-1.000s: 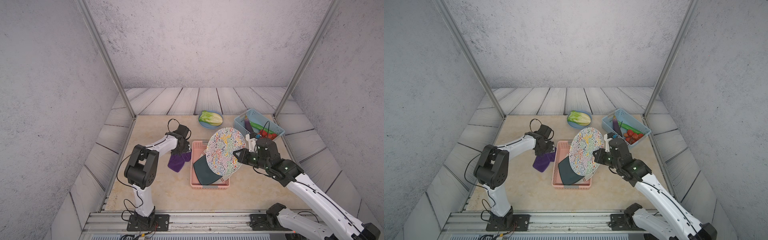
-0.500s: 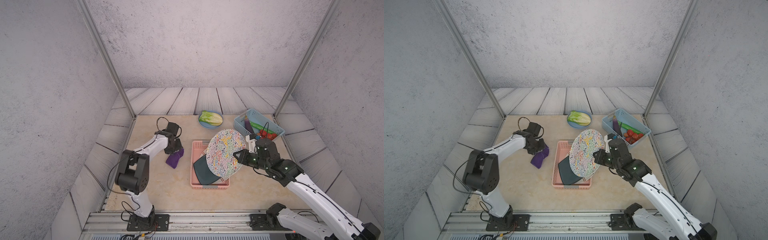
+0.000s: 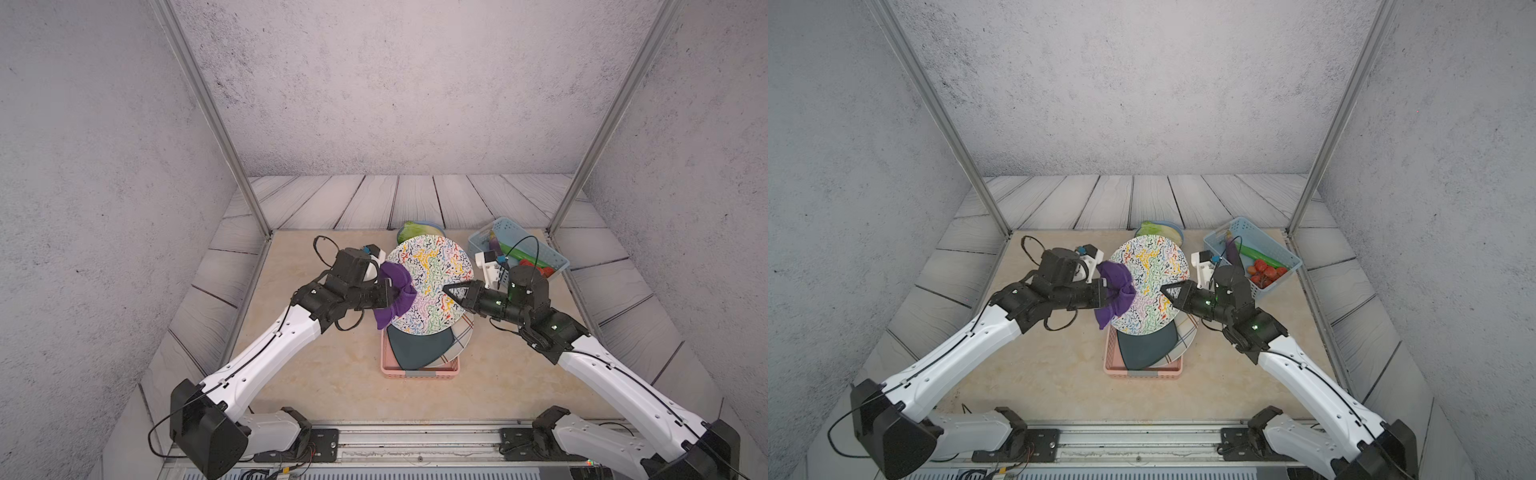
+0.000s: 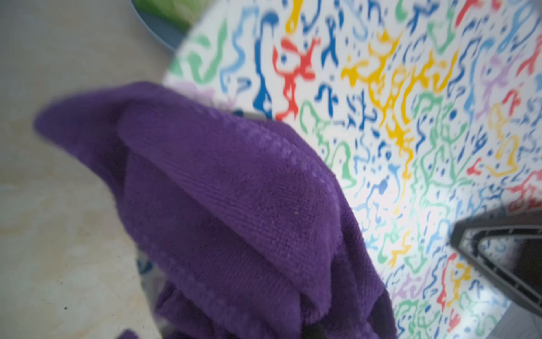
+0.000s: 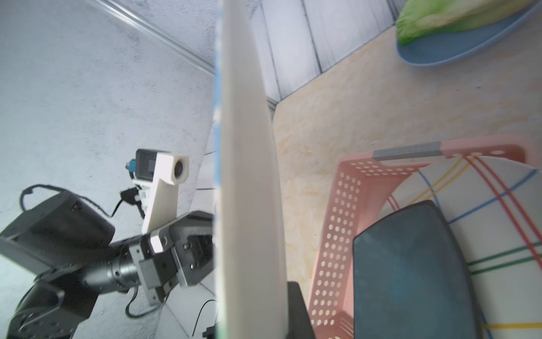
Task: Wipe the wet plate dry
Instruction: Wipe the plate with towel.
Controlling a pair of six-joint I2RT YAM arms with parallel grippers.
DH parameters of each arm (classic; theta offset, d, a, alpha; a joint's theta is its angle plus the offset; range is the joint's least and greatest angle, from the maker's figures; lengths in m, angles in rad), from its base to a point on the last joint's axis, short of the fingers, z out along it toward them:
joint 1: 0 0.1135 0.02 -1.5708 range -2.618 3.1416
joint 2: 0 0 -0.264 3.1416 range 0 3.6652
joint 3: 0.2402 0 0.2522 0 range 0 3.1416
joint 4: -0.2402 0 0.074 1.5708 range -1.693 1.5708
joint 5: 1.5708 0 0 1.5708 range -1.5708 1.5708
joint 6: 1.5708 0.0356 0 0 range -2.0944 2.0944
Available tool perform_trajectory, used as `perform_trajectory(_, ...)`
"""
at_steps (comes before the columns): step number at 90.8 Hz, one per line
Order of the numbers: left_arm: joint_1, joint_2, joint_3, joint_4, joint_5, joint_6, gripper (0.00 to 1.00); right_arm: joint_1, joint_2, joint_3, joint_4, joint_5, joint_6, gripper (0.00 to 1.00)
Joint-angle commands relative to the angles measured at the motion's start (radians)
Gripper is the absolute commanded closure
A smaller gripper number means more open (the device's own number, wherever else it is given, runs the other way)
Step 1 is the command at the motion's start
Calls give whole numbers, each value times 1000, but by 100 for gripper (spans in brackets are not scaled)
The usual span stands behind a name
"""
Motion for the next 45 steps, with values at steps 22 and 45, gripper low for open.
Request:
perform_trajectory(22,-211,124,100,-16,-56,-60,100,2,-57,85,261,-28,102,100)
perform_trajectory(45,-72,77,28,-43,-111,-27,100,2,-159,36,234,-65,118,100)
